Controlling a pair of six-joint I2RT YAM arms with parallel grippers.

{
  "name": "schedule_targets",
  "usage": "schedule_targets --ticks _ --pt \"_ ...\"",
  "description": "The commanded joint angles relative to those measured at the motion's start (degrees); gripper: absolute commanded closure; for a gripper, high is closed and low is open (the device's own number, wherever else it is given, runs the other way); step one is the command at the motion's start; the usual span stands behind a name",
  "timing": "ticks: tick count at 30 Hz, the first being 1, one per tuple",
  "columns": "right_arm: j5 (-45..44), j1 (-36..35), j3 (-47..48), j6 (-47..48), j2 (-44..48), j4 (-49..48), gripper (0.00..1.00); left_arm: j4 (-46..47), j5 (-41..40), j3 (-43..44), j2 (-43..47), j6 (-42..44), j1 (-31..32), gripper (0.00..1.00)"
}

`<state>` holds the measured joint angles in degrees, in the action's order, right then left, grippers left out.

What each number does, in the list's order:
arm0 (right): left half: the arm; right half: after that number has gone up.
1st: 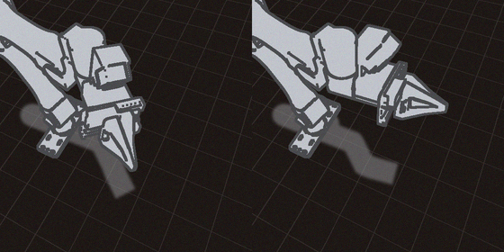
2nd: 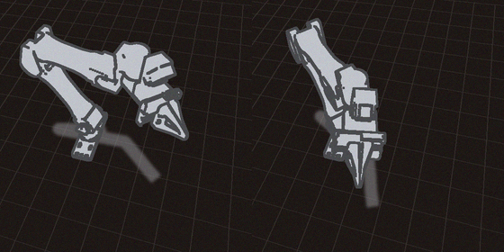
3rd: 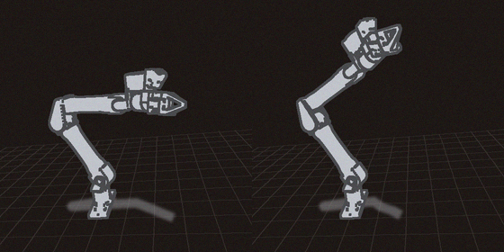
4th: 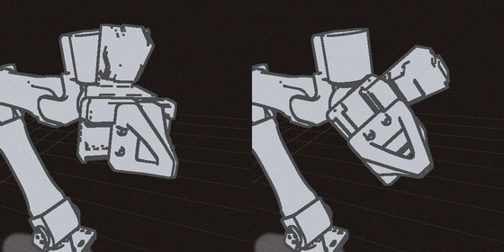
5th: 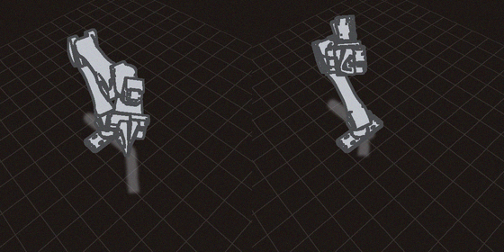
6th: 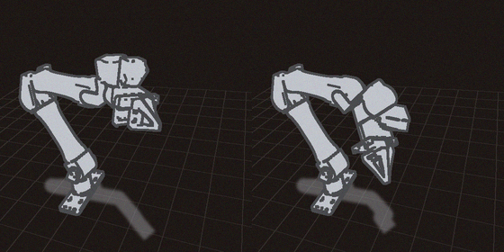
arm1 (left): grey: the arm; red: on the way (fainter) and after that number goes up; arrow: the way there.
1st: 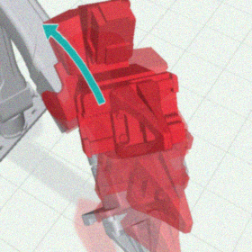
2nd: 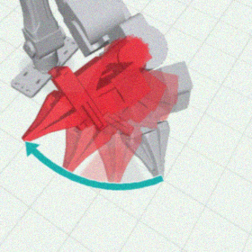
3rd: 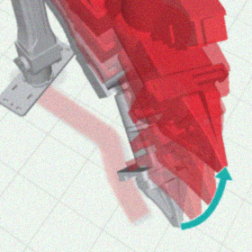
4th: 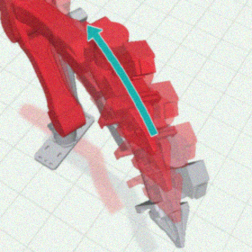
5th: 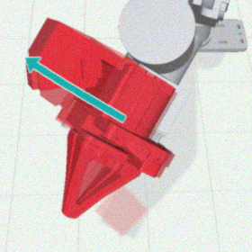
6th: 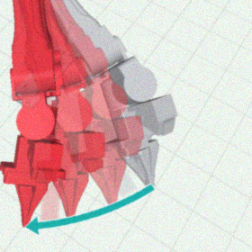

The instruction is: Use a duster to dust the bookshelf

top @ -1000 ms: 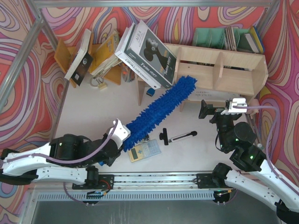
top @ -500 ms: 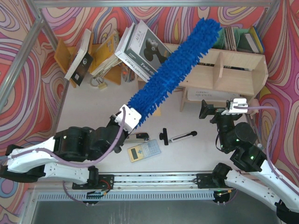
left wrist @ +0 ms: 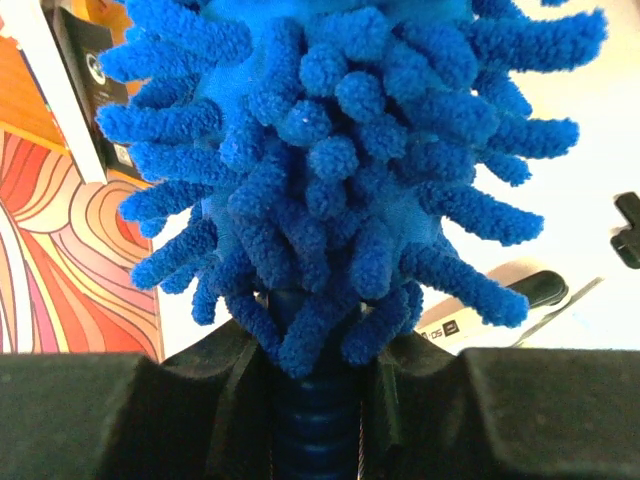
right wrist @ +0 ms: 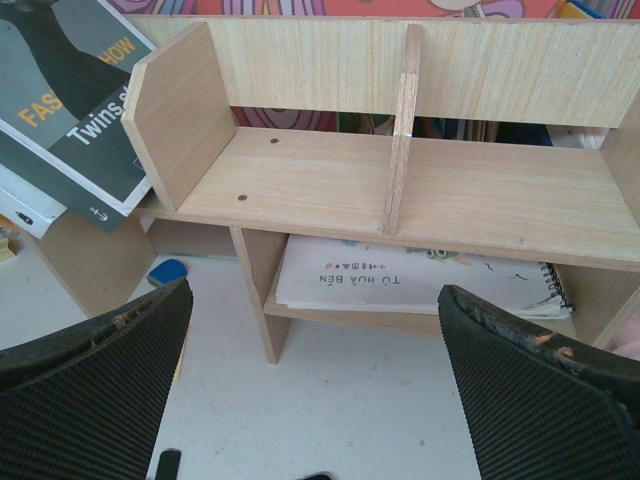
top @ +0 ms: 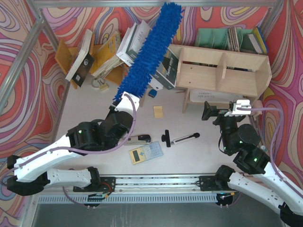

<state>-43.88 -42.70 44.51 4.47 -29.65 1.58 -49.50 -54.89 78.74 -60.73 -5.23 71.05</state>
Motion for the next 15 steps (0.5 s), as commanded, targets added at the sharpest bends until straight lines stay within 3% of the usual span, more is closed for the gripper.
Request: schedule_targets --ticks 1,9,15 --pt "-0.4 0.0 0.8 -0.2 0.2 -0.7 0.01 3.5 0.5 -4.0 -0.7 -2.4 -1.4 1.0" --pt "-0.5 0.0 0.8 0.0 -0.2 -0.7 0.01 6.3 9.7 -6.1 -6.3 -7.2 -1.4 1.0" --pt "-0.5 0.1 0.8 -0.1 0.0 -0.4 0.01 5.9 16.4 -2.0 -9.9 -6.8 -1.2 1.0"
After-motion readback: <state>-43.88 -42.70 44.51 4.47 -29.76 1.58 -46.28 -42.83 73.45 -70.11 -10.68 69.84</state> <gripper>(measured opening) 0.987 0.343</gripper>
